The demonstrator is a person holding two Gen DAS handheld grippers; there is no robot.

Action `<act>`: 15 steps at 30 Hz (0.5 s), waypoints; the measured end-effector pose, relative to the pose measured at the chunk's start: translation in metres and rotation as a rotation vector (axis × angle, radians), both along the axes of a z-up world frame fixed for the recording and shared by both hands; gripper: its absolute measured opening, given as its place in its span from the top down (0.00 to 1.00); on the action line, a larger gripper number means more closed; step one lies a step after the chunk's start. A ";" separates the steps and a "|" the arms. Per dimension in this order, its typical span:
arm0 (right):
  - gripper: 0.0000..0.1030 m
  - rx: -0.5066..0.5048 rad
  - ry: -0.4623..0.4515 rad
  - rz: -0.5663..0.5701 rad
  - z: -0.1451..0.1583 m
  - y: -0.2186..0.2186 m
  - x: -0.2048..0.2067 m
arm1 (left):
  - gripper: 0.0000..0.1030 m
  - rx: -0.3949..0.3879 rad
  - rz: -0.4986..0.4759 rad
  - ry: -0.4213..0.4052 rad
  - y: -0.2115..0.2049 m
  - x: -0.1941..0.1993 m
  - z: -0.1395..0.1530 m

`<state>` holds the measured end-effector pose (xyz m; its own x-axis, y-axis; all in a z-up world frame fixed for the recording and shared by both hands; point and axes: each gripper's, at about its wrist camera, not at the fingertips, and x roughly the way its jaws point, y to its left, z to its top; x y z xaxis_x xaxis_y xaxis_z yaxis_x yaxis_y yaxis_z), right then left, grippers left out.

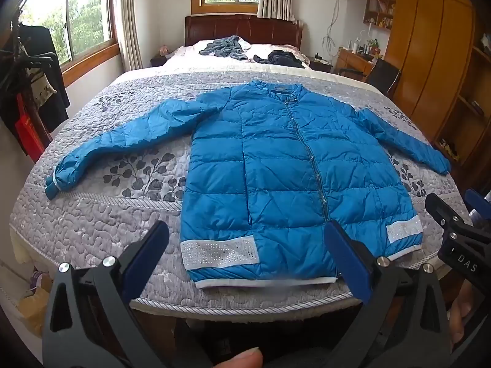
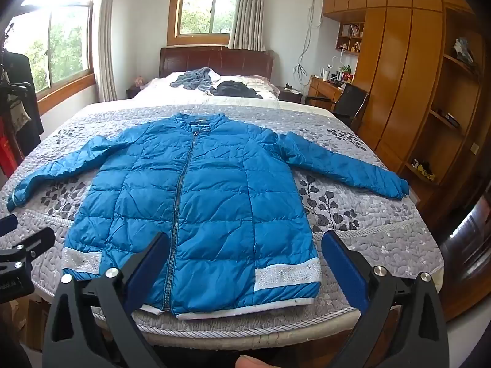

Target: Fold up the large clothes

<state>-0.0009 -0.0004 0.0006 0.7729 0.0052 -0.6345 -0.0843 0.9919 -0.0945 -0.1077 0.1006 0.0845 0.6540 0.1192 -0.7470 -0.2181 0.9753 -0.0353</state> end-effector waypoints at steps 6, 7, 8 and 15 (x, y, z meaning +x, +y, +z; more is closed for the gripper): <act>0.04 -0.010 0.003 0.001 0.001 0.002 -0.002 | 0.03 -0.004 0.001 0.001 -0.001 0.000 0.001; 0.04 -0.003 0.010 0.000 0.000 0.000 0.000 | 0.03 -0.005 0.001 0.002 -0.002 -0.001 0.001; 0.04 -0.004 0.009 0.001 0.000 0.000 0.000 | 0.03 -0.008 0.002 0.006 0.002 0.003 0.000; 0.04 -0.004 0.012 0.001 -0.001 0.000 0.000 | 0.03 -0.015 0.002 0.007 0.001 0.001 0.000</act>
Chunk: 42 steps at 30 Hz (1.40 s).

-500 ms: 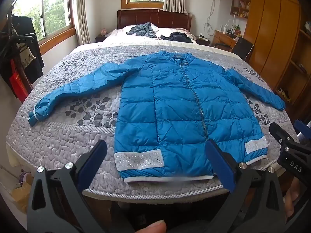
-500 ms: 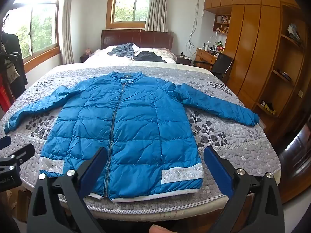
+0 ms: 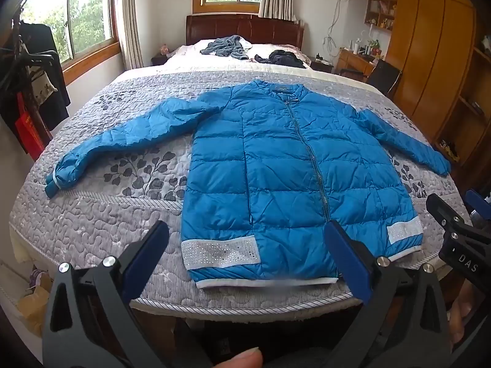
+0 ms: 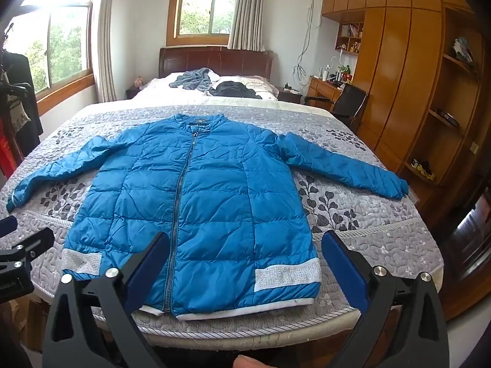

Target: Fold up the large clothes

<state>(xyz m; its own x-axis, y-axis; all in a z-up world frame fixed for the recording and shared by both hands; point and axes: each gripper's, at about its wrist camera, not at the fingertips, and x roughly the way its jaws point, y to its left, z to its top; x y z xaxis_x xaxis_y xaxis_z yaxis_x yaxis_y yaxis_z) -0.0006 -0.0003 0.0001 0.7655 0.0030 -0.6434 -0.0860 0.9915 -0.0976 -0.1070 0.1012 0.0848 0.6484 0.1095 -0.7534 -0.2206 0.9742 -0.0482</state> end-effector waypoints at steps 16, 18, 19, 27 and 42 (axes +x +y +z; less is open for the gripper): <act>0.04 -0.003 -0.003 -0.002 0.001 -0.001 0.000 | 0.03 0.000 0.000 0.000 0.001 -0.001 0.000; 0.04 -0.002 -0.001 -0.003 0.001 -0.001 0.001 | 0.03 0.000 0.001 0.000 0.002 -0.001 -0.002; 0.04 -0.002 -0.001 -0.002 0.001 -0.001 0.001 | 0.03 0.000 0.001 0.000 0.002 -0.001 -0.002; 0.04 -0.005 -0.007 0.000 0.003 0.000 0.001 | 0.03 0.001 0.000 0.000 0.002 0.000 -0.001; 0.04 -0.006 -0.006 -0.001 0.004 0.001 0.001 | 0.03 0.000 0.002 -0.001 0.002 0.000 -0.001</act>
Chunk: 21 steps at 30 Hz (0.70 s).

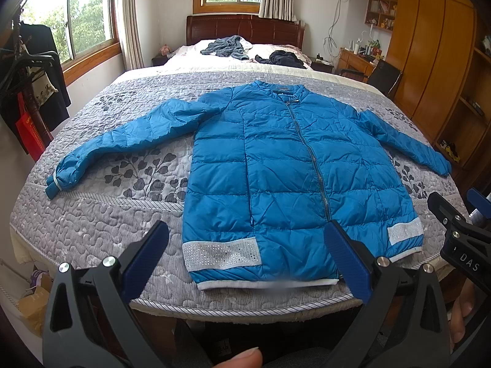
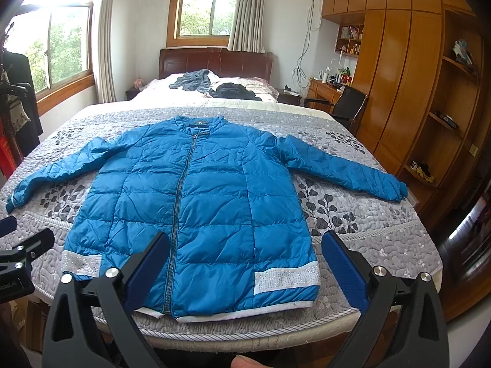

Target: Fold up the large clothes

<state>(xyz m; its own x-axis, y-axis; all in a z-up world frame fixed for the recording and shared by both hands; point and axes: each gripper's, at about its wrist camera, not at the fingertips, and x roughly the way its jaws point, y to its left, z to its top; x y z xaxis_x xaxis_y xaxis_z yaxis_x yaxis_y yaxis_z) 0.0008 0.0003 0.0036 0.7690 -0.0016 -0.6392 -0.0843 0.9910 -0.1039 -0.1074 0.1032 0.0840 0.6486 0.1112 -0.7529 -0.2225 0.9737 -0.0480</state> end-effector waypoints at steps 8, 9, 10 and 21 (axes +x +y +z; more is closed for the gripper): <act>0.04 -0.001 -0.002 0.000 0.001 0.000 0.001 | 0.03 0.000 0.000 0.001 0.000 0.000 0.000; 0.04 -0.001 -0.002 0.000 0.001 0.000 0.001 | 0.03 -0.001 0.000 0.002 0.000 0.000 0.000; 0.04 0.000 -0.001 0.001 0.001 0.000 0.001 | 0.03 -0.001 0.000 0.002 0.000 0.000 0.000; 0.04 -0.001 0.001 0.000 0.001 0.000 0.001 | 0.03 -0.002 0.000 0.002 0.001 0.000 -0.001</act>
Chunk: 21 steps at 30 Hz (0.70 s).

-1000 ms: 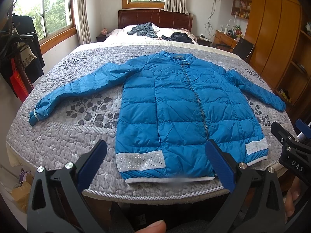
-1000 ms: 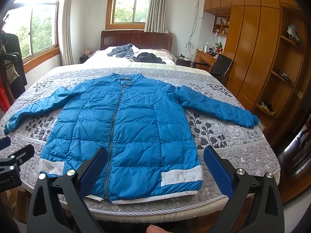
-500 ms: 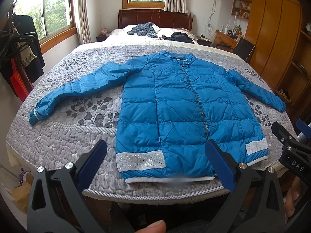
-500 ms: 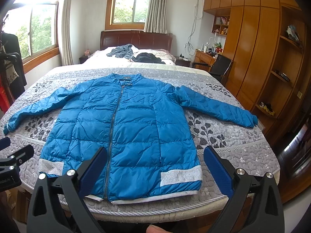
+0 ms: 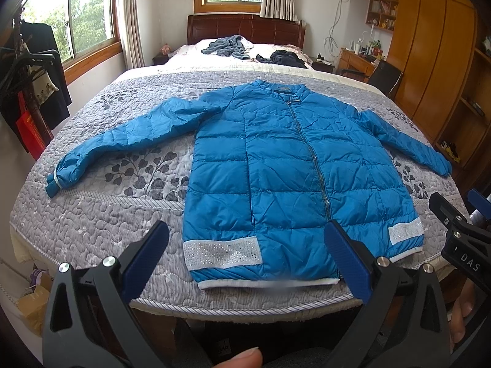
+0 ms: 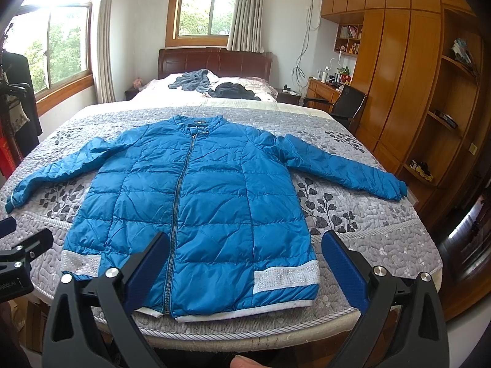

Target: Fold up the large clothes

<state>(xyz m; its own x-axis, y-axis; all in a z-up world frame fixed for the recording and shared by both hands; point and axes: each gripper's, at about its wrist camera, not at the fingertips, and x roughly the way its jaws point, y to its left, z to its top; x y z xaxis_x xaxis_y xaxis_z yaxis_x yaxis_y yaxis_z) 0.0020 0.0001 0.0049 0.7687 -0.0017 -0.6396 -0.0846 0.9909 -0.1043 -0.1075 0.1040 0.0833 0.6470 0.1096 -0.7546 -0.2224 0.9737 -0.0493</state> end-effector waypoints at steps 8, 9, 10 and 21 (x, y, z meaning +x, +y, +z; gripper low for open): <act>0.04 0.001 -0.001 -0.002 0.000 -0.001 -0.001 | 0.03 0.000 0.002 -0.001 0.001 -0.001 0.000; 0.04 0.001 -0.002 -0.002 0.000 -0.001 -0.001 | 0.03 0.000 0.002 -0.002 0.001 -0.001 0.000; 0.04 0.000 -0.001 -0.001 0.000 -0.001 -0.001 | 0.03 0.000 0.002 -0.001 0.001 -0.001 0.000; 0.04 0.000 -0.002 -0.001 -0.001 -0.002 -0.002 | 0.03 -0.001 0.005 -0.001 0.002 -0.001 0.000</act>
